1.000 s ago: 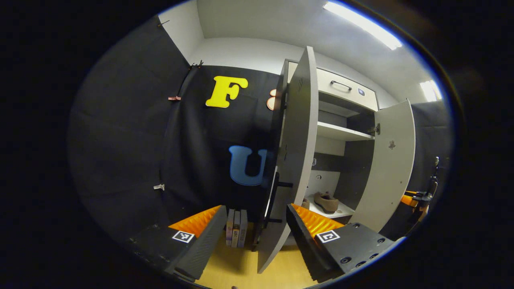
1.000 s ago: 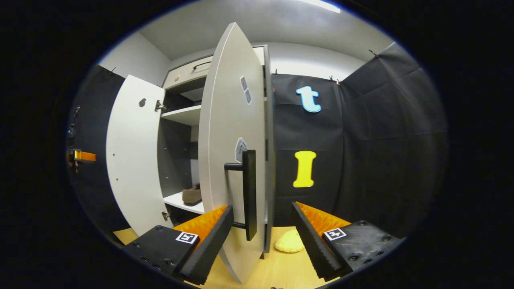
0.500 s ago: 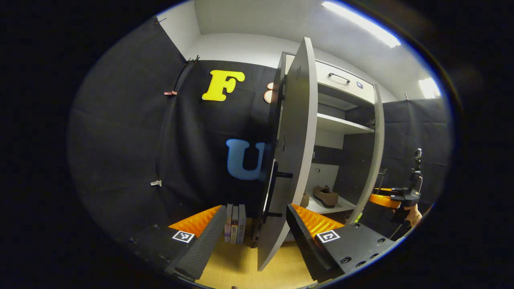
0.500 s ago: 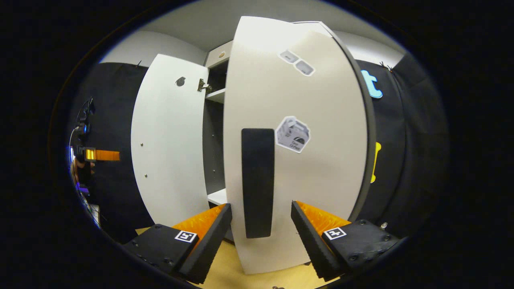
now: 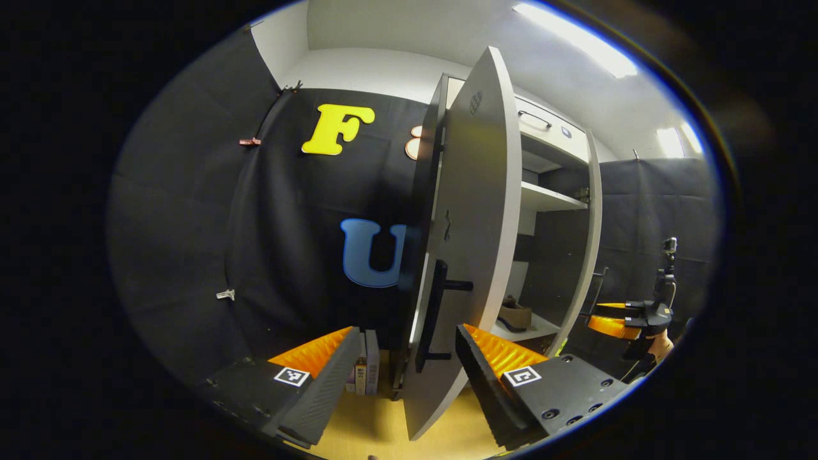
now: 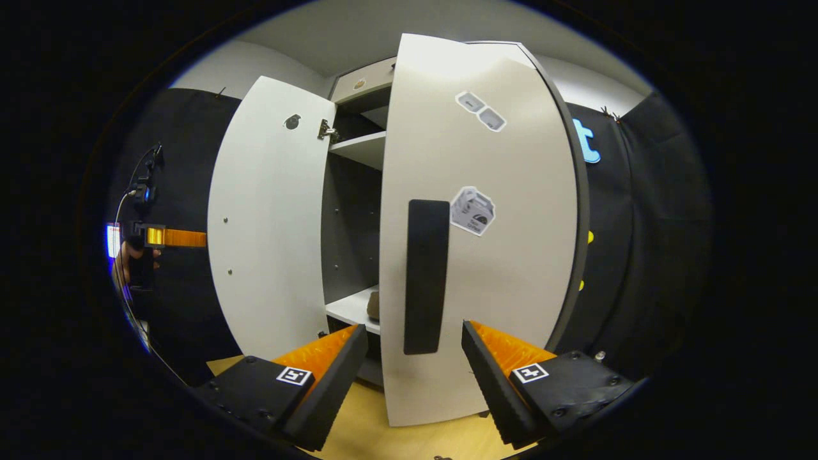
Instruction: Grab one shoe with the right hand and put it into the shoe cabinet, grab the other shoe with the left hand and put it into the shoe cabinet; then close the right door with the right hand and the left door with the left hand.
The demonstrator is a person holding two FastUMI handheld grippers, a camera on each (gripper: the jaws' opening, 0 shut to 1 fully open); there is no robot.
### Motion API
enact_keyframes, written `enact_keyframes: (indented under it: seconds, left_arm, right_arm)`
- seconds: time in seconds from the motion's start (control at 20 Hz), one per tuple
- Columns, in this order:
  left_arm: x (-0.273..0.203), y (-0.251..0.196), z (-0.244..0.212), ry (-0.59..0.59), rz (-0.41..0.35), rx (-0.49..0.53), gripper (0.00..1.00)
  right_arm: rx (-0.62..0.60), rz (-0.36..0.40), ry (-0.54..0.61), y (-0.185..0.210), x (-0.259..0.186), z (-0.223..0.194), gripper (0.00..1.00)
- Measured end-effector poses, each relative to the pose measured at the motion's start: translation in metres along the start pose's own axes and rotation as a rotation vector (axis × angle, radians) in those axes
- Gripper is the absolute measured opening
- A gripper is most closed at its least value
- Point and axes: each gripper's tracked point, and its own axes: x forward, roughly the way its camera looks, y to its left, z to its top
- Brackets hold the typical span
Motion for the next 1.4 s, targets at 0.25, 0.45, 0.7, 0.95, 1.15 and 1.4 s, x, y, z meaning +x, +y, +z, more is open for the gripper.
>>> enact_keyframes:
  seconds: [0.25, 0.45, 0.7, 0.95, 1.15, 1.4]
  left_arm:
    - [0.014, -0.004, -0.005, 0.009, -0.039, -0.002, 0.94]
    - [0.017, -0.020, -0.010, 0.027, -0.066, 0.012, 0.96]
    - [0.042, -0.096, -0.025, 0.041, -0.239, -0.034, 0.96]
    - [0.054, -0.157, -0.038, 0.055, -0.350, -0.040, 0.95]
    - [0.051, -0.160, -0.036, 0.046, -0.329, -0.005, 0.94]
    - [0.043, -0.154, -0.038, 0.051, -0.298, 0.005, 0.94]
  right_arm:
    - [0.030, -0.089, 0.015, -0.023, -0.021, -0.006, 0.98]
    - [0.045, -0.113, 0.021, -0.031, -0.027, -0.008, 0.98]
    - [0.059, -0.090, 0.020, -0.038, -0.025, -0.007, 0.98]
    - [0.069, -0.102, 0.017, -0.059, -0.038, -0.007, 0.98]
    - [0.088, -0.114, 0.017, -0.071, -0.045, -0.009, 0.98]
    - [0.080, -0.109, 0.013, -0.070, -0.046, -0.010, 0.98]
